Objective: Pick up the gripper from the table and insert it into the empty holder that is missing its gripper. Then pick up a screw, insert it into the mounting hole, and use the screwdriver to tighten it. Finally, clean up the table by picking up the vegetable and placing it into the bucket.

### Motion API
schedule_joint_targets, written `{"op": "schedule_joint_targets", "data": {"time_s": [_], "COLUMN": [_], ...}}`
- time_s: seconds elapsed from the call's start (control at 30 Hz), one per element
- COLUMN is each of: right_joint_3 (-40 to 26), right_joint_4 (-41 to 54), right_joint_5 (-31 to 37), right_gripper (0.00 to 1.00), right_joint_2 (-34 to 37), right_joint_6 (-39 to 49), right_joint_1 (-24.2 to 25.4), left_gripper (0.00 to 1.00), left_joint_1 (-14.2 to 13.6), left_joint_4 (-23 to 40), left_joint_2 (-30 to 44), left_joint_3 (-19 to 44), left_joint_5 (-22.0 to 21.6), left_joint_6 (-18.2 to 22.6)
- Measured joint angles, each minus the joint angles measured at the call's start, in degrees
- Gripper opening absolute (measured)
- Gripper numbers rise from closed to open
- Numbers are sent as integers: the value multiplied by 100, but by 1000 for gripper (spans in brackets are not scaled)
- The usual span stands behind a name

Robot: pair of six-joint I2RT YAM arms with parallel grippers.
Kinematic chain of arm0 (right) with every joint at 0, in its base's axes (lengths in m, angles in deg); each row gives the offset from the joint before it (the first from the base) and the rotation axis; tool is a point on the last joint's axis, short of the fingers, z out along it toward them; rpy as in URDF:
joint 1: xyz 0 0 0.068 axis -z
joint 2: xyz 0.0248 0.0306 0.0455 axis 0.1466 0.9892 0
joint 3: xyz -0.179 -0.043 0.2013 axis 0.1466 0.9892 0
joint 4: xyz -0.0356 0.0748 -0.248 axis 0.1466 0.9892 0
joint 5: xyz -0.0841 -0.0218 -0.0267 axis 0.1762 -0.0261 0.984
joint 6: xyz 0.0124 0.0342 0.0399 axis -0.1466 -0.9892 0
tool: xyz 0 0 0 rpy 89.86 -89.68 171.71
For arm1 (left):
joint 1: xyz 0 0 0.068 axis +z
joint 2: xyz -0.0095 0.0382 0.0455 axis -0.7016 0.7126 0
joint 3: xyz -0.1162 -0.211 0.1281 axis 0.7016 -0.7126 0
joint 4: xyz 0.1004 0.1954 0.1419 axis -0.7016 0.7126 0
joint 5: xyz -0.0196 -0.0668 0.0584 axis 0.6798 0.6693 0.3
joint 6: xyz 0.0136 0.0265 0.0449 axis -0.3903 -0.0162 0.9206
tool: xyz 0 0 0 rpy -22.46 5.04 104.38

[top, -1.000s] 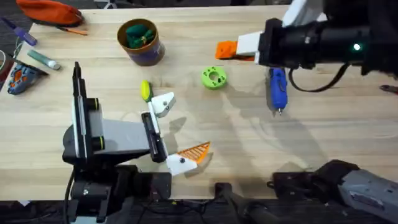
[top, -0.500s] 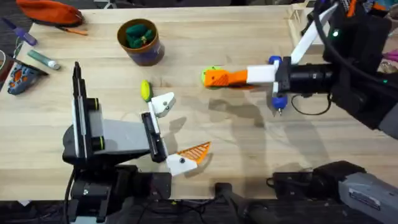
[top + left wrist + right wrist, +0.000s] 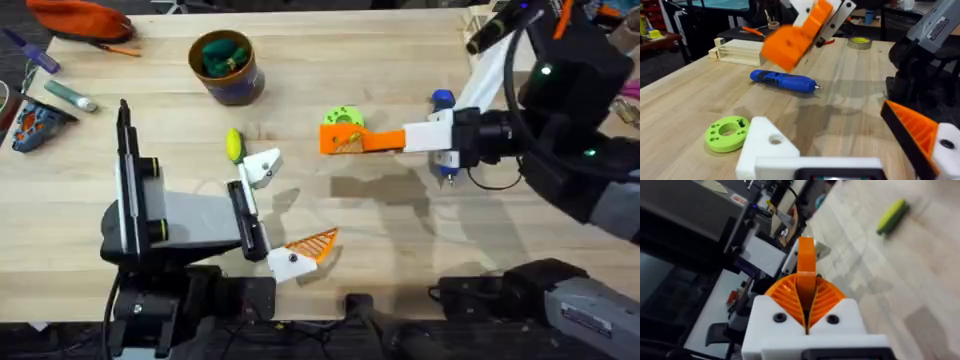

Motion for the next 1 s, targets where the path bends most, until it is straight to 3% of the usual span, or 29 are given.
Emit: {"op": "schedule_joint_targets", "data": {"time_s": [0.13, 0.23, 0.63, 1.0], "right_joint_3": [331, 608, 939, 939], "right_joint_4": [-1588, -2261, -3001, -3010], "right_joint_5": [-46, 83, 344, -183], "right_gripper": [12, 12, 12, 12], "right_joint_2": [0, 0, 47, 1212], "right_joint_6": [-513, -780, -1053, -1337], "right_joint_1": [0, 0, 0, -35], "left_gripper": [986, 986, 987, 986], "left_joint_1": [0, 0, 0, 0], "left_joint_4": [0, 0, 0, 0], "left_joint_2": [2, 0, 0, 0], "left_joint_3": [0, 0, 0, 0], "left_joint_5": [0, 0, -1, 0], "left_joint_6": [0, 2, 0, 2]}}
